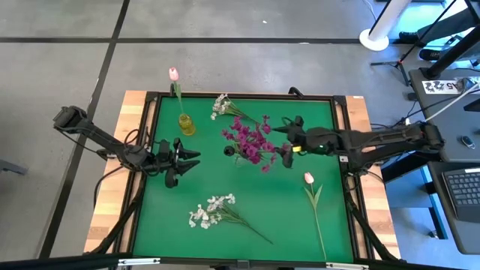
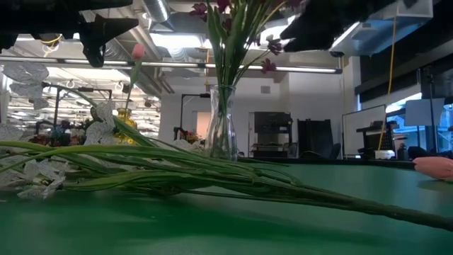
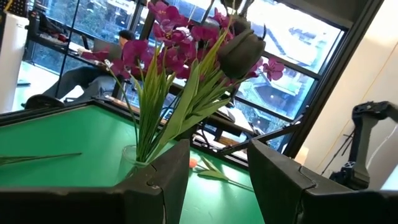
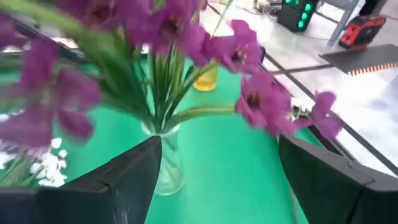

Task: Sort flowers into vase by color
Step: Put the top white flowers into the yellow vase

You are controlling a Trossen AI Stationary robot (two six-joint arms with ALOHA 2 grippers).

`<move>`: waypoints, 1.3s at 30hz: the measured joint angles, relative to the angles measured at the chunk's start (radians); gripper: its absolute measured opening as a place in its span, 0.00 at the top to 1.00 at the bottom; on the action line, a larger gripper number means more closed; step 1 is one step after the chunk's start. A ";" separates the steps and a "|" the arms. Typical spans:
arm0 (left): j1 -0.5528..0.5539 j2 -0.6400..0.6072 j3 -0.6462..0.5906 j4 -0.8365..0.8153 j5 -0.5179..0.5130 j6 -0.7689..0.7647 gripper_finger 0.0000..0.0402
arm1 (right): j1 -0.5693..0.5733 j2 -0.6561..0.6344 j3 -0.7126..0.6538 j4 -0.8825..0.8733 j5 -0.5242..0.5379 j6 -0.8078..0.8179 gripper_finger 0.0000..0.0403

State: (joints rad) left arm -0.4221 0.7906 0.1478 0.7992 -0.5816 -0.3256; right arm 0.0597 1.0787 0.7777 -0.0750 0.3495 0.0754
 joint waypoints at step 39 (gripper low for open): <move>0.003 0.000 0.000 0.071 -0.035 0.019 0.61 | -0.535 0.388 -0.264 0.623 -0.321 0.132 0.20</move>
State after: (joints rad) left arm -0.4191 0.7906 0.1474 0.8706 -0.6167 -0.3065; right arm -0.4752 1.4671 0.5140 0.5481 0.0282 0.2075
